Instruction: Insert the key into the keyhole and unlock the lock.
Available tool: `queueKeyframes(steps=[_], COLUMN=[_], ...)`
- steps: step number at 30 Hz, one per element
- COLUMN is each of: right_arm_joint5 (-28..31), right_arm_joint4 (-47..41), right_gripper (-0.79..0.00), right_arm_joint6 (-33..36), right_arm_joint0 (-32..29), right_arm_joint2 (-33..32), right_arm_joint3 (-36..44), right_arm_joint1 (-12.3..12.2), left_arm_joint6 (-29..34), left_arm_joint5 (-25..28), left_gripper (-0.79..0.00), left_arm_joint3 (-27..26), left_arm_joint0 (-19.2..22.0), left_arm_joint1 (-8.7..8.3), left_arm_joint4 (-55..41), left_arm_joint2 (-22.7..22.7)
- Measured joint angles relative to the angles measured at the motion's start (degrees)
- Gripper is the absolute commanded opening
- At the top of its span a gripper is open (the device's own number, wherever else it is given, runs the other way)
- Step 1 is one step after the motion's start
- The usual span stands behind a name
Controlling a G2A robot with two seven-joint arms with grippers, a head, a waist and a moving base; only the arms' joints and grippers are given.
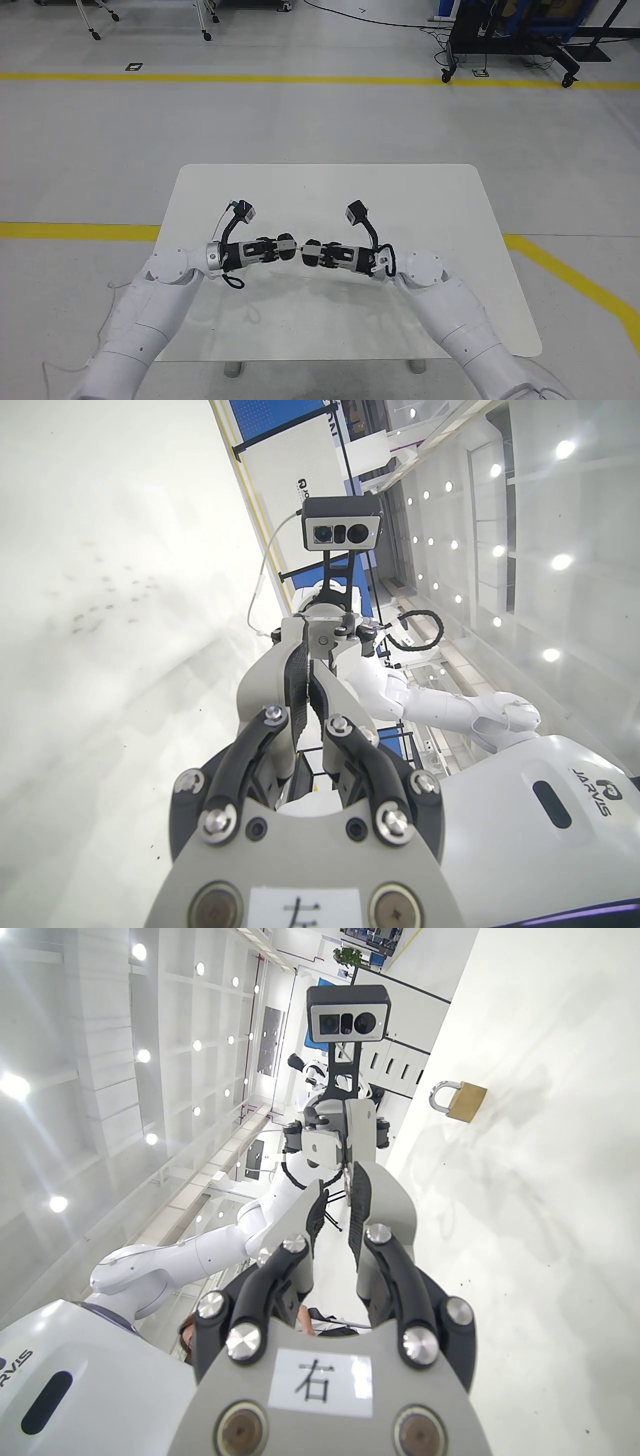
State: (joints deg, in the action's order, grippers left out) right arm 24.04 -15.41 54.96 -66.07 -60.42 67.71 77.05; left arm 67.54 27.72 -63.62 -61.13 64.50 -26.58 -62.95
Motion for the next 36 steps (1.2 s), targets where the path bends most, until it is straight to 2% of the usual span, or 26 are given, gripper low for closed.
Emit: queueKeyframes(steps=[4, 11, 12, 13, 14, 24, 33, 36], right_arm_joint5=[-0.4, -0.6, -0.6, -0.5, -0.4, 2.3, 10.2, 10.3], right_arm_joint4=[-0.1, -0.4, -0.4, -0.3, -0.2, 0.5, -0.2, -0.3], right_gripper=[-0.785, -0.785, -0.785, -0.785, -0.785, -0.785, -0.785, -0.785], right_arm_joint6=[0.0, -0.1, -0.1, 0.0, 0.0, -0.8, -2.4, -2.4], right_arm_joint0=[0.1, 0.4, 0.4, 0.5, 0.5, -1.0, -9.2, -9.5], right_arm_joint2=[0.4, 0.9, 1.0, 1.0, 1.0, -1.3, -13.3, -13.7], right_arm_joint3=[0.0, 0.0, -0.1, -0.1, -0.1, 0.9, 6.0, 6.2], right_arm_joint1=[-0.1, -0.2, -0.2, -0.2, -0.3, -1.3, -4.6, -4.7], left_arm_joint6=[0.0, 0.3, 0.3, 0.3, 0.3, 0.8, 1.0, 1.0], left_arm_joint5=[0.0, 0.2, 0.3, 0.4, 0.4, 2.0, 2.5, 2.5], left_gripper=[-0.785, -0.785, -0.733, -0.237, 0.000, 0.000, 0.000, 0.000], left_arm_joint3=[0.1, 0.2, 0.2, 0.3, 0.3, 0.4, 0.1, 0.1], left_arm_joint0=[0.2, 0.5, 0.6, 0.6, 0.6, 0.9, 0.8, 0.8], left_arm_joint1=[0.01, 0.03, 0.03, 0.02, 0.02, -0.39, -0.54, -0.54], left_arm_joint4=[0.1, 0.7, 0.9, 1.0, 1.0, 1.6, 2.0, 2.0], left_arm_joint2=[0.1, 0.4, 0.5, 0.5, 0.5, -0.6, -1.0, -1.0])
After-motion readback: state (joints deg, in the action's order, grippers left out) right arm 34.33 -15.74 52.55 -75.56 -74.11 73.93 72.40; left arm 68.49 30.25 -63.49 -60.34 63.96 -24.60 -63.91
